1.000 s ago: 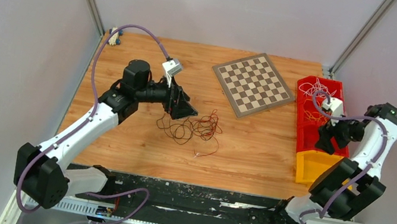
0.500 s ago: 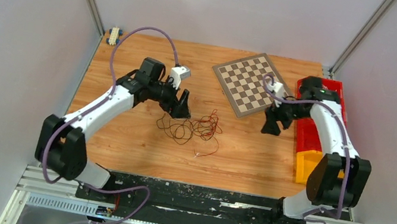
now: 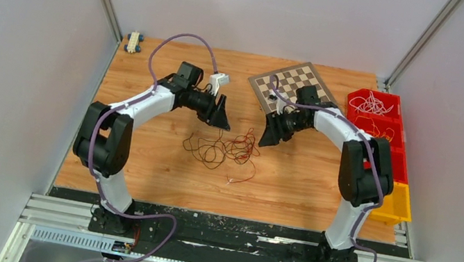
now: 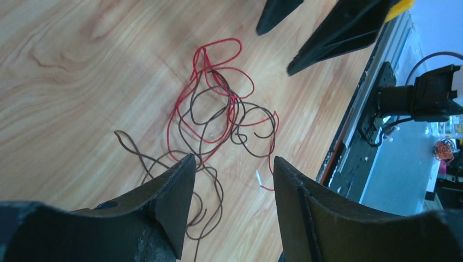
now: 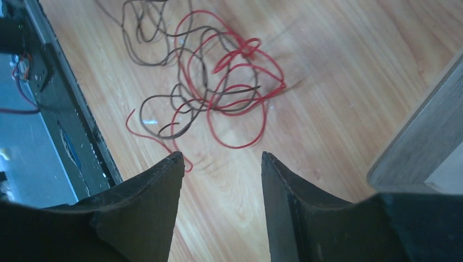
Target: Untangle the cables
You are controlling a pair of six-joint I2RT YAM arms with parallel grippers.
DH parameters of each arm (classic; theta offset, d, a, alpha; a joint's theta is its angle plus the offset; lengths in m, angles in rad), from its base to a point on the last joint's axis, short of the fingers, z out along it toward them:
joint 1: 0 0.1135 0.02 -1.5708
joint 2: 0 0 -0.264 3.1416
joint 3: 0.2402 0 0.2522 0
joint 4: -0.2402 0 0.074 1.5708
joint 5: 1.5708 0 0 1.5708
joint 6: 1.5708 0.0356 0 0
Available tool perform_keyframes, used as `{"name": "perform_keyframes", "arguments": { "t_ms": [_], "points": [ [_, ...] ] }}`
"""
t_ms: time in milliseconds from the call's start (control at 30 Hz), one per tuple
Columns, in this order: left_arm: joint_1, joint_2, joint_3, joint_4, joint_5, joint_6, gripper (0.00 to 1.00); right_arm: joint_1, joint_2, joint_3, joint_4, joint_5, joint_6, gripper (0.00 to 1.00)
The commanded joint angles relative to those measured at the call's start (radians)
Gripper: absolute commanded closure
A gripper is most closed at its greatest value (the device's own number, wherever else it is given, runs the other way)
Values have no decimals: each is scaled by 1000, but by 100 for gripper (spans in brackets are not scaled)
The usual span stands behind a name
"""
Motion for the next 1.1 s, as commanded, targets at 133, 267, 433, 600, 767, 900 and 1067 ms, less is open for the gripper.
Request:
{"name": "perform_keyframes", "arguments": {
  "t_ms": [133, 267, 433, 600, 767, 900, 1067],
  "points": [
    [100, -78, -62, 69, 6, -121, 31, 56, 27, 85, 151, -1, 173, 45],
    [200, -193, -137, -35, -90, -147, 31, 133, 24, 101, 187, 14, 182, 44],
    [290, -318, -294, -79, -122, -210, 31, 242, 86, 178, 209, 94, 212, 39],
    [293, -345, -436, 36, -95, -336, 26, 319, 190, 270, 235, 202, 292, 36],
    [291, -251, -424, 122, -81, -365, 29, 365, 274, 356, 244, 286, 317, 36],
    [290, -160, -398, 188, -60, -369, 41, 375, 331, 383, 246, 385, 342, 51],
    [282, -95, -399, 277, -12, -386, 60, 375, 343, 383, 248, 482, 339, 76]
  ]
}}
